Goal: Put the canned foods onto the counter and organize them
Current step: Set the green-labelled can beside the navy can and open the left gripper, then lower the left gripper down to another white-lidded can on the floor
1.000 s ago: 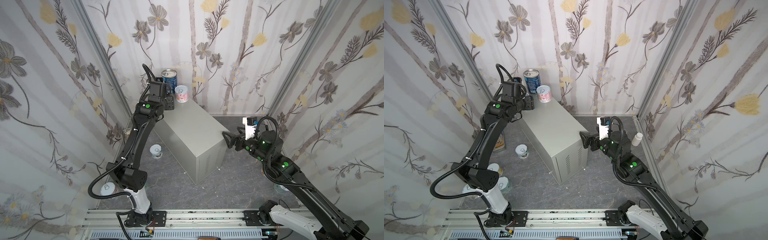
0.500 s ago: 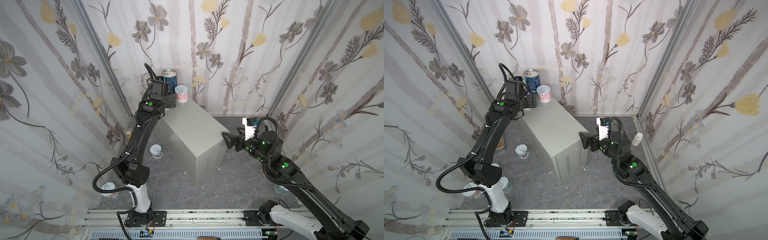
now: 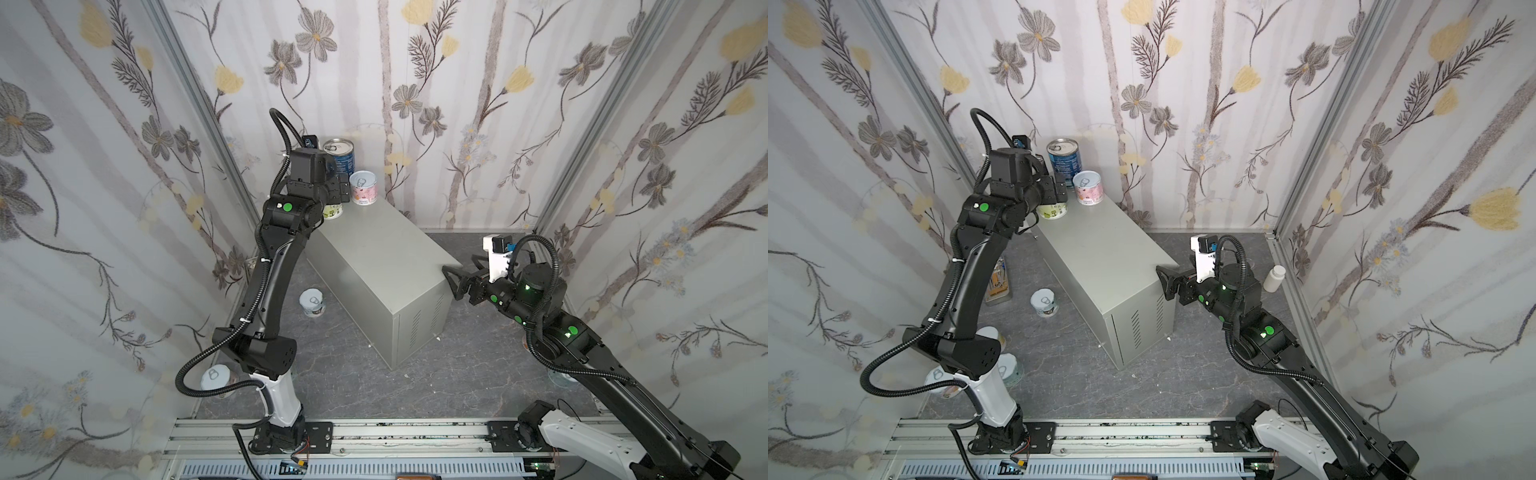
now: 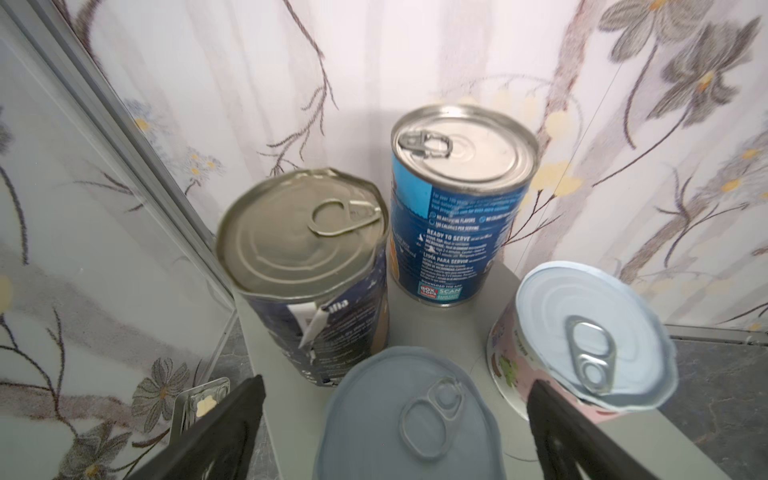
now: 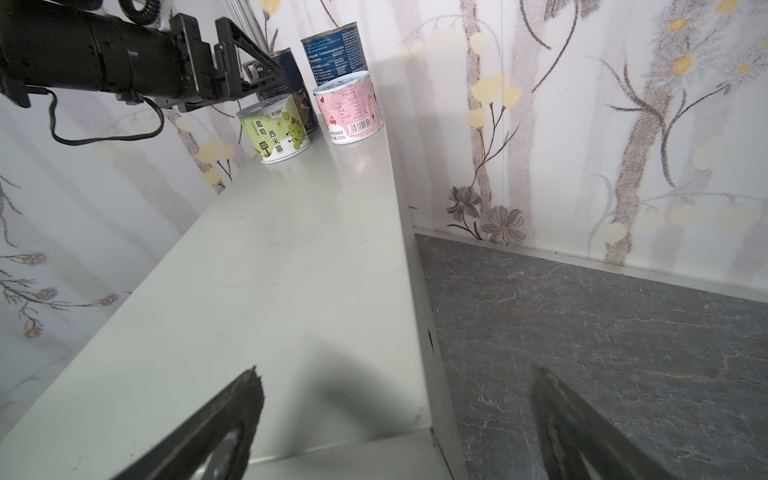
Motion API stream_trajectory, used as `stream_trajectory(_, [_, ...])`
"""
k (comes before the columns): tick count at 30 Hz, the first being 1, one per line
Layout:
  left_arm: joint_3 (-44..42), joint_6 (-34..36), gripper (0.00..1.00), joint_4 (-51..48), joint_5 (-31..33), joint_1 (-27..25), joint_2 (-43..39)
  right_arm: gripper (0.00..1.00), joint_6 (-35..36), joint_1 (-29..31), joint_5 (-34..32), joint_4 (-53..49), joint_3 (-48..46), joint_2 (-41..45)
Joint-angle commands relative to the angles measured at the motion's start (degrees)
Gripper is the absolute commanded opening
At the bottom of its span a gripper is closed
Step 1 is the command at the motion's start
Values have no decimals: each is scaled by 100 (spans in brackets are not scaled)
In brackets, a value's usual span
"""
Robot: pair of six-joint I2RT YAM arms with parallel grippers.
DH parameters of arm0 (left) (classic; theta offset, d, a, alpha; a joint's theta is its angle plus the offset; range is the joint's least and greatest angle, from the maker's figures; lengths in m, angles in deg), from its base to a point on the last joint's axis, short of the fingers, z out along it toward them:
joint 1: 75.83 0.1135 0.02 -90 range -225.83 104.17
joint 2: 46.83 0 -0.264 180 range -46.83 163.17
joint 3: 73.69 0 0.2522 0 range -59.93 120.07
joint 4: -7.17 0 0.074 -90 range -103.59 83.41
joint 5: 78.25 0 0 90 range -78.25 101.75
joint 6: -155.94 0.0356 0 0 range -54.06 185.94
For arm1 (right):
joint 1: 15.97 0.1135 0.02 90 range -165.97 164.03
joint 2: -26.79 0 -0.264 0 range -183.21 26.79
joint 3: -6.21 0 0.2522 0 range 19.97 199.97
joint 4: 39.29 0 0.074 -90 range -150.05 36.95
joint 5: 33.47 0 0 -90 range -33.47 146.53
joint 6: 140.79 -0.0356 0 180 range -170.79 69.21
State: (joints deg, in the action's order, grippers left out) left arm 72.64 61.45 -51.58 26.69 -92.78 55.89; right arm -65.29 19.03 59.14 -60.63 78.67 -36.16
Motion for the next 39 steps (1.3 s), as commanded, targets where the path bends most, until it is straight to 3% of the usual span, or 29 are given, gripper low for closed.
stream_trajectory(1, [85, 95, 100, 87, -35, -9, -284, 100, -83, 23, 50, 59, 45, -14])
stream_trajectory(4, [-8, 1, 97, 89, -481, -19, -603, 100, -129, 41, 81, 39, 37, 22])
stream_trajectory(8, [-453, -144, 69, 117, -816, -89, -1025, 99, -175, 54, 75, -3, 37, 108])
stream_trajectory(10, [-899, -245, 61, 204, -826, -110, -1299, 99, -187, 65, 73, -32, 52, 150])
stream_trajectory(13, [-2141, -473, 59, 709, -913, -155, -1967, 99, -186, 90, 17, -123, 99, 211])
stream_trajectory(17, [-3692, -700, 60, 1258, -549, -180, -2887, 99, -165, 119, -16, -224, 132, 248])
stream_trajectory(24, [-5373, -696, 72, 1335, 222, -156, -4061, 99, -73, 241, -143, -425, 264, 346])
stream_trajectory(31, [-6492, -577, 86, 1319, 154, 157, -4588, 100, -26, 265, -182, -496, 344, 541])
stream_trajectory(39, [-7278, -739, 100, 1429, -500, 800, -4513, 100, -77, 268, -199, -557, 270, 762])
